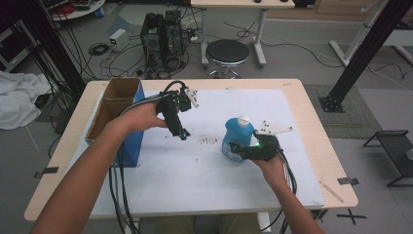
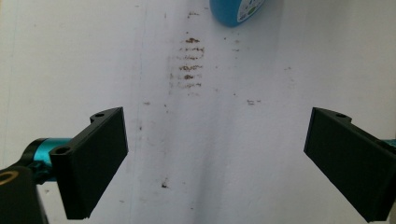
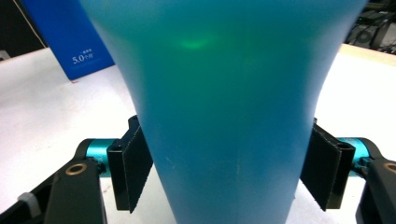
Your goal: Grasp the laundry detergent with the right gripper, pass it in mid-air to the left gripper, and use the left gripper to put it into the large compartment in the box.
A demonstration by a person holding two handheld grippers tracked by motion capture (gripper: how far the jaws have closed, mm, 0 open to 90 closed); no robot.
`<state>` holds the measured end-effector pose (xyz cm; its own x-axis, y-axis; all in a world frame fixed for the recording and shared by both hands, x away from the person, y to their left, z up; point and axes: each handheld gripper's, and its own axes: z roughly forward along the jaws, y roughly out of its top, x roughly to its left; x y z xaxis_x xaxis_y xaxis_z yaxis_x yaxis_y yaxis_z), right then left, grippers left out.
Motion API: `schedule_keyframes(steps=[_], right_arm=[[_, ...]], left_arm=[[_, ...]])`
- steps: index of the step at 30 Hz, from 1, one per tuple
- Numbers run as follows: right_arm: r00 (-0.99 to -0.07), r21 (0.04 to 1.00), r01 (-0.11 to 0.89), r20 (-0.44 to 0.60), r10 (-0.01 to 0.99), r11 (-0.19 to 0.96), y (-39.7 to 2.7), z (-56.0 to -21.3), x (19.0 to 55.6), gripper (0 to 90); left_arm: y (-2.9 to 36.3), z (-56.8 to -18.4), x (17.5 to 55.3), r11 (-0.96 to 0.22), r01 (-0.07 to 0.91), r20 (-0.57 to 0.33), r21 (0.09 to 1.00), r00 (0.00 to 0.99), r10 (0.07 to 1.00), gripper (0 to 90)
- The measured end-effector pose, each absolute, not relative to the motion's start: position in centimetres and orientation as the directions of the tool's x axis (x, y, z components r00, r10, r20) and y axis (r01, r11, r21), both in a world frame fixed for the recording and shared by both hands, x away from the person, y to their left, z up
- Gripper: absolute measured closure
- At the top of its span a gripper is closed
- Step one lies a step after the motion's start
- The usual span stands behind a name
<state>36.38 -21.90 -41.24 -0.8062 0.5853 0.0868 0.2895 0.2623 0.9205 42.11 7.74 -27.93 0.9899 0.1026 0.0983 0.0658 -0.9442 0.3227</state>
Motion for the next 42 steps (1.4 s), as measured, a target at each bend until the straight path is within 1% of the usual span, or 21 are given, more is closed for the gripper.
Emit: schedule_keyframes(steps=[3,7,10,17,18,21,23,28,31,35,38,39,40,42], right_arm=[[-0.815,0.923,0.281,0.086,0.573,0.263,-21.9,-41.3,36.4,30.4],[-0.816,0.927,0.273,0.081,0.572,0.258,-21.7,-41.4,36.5,30.9],[-0.811,0.922,0.291,0.097,0.577,0.254,-21.6,-41.4,36.4,33.1],[-0.811,0.922,0.29,0.095,0.578,0.255,-21.6,-41.5,36.4,36.6],[-0.812,0.923,0.293,0.1,0.576,0.252,-21.6,-41.5,36.5,38.5],[-0.818,0.927,0.271,0.079,0.569,0.26,-21.6,-41.6,36.5,41.1],[-0.815,0.921,0.283,0.085,0.573,0.266,-21.6,-41.5,36.4,41.5],[-0.823,0.93,0.221,0.017,0.568,0.293,-21.4,-41.5,36.3,43.8],[-0.823,0.928,0.211,-0.001,0.568,0.307,-21.3,-41.3,36.1,44.2],[-0.836,0.93,0.21,0.011,0.548,0.301,-21.7,-40.9,36.1,44.4],[-0.866,0.922,0.199,0.007,0.5,0.332,-22.1,-39.8,36.2,44.5],[-0.866,0.922,0.199,0.007,0.5,0.332,-22.1,-39.8,36.2,44.5],[-0.889,0.917,0.187,0.006,0.457,0.352,-22.3,-39.2,36.2,44.5],[-0.908,0.911,0.184,0.013,0.42,0.369,-22.4,-38.4,36.2,44.5]], left_arm=[[7.7,-28.0,42.1,-0.944,0.068,0.097,0.324,0.99,0.104,6.1],[7.7,-27.9,42.1,-0.944,0.069,0.095,0.323,0.99,0.105,6.1],[7.8,-27.9,42.1,-0.944,0.072,0.095,0.322,0.99,0.108,6.1],[7.9,-27.8,42.1,-0.944,0.074,0.099,0.322,0.989,0.111,6.1],[7.9,-27.8,42.1,-0.944,0.075,0.099,0.321,0.989,0.112,6.1],[7.9,-27.9,42.1,-0.943,0.077,0.097,0.324,0.989,0.114,6.1],[7.9,-27.9,42.1,-0.944,0.076,0.099,0.321,0.989,0.113,6.1],[7.9,-27.9,42.1,-0.944,0.075,0.1,0.322,0.989,0.113,6.1],[7.7,-27.8,42.0,-0.942,0.075,0.097,0.326,0.989,0.112,6.1],[7.5,-27.6,41.8,-0.942,0.07,0.095,0.329,0.99,0.107,6.1],[7.1,-27.2,41.4,-0.941,0.059,0.089,0.333,0.992,0.094,6.1],[7.1,-27.2,41.4,-0.941,0.059,0.089,0.333,0.992,0.094,6.1],[6.9,-27.0,41.1,-0.941,0.051,0.088,0.333,0.993,0.085,6.1],[6.8,-26.6,40.9,-0.94,0.046,0.084,0.337,0.993,0.079,6.1]])
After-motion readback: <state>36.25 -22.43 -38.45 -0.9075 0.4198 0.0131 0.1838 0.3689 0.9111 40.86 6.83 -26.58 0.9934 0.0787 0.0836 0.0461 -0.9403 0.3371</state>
